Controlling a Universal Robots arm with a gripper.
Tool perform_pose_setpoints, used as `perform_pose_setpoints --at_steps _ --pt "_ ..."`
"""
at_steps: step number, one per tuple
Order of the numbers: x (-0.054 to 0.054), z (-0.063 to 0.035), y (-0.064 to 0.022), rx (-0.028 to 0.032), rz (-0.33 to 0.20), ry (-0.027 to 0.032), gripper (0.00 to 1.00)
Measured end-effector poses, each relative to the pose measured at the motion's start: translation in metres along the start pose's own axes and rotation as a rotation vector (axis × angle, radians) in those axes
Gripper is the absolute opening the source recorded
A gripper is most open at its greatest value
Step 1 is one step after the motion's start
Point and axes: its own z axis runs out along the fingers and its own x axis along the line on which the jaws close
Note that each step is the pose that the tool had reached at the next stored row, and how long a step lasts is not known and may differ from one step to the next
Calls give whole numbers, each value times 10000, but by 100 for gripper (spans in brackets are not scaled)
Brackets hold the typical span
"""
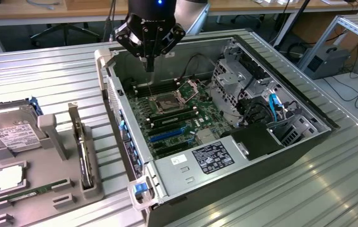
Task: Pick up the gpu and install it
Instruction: 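Reach for the gpu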
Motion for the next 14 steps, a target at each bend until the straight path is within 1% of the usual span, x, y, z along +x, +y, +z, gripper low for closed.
perform_pose_setpoints --at_steps 6,8,14 --pt "116 -3 -9 -1 -1 -1 11" --pt "192 -5 -14 -1 1 -1 11" --pt "500 -13 -38 0 -1 0 11"
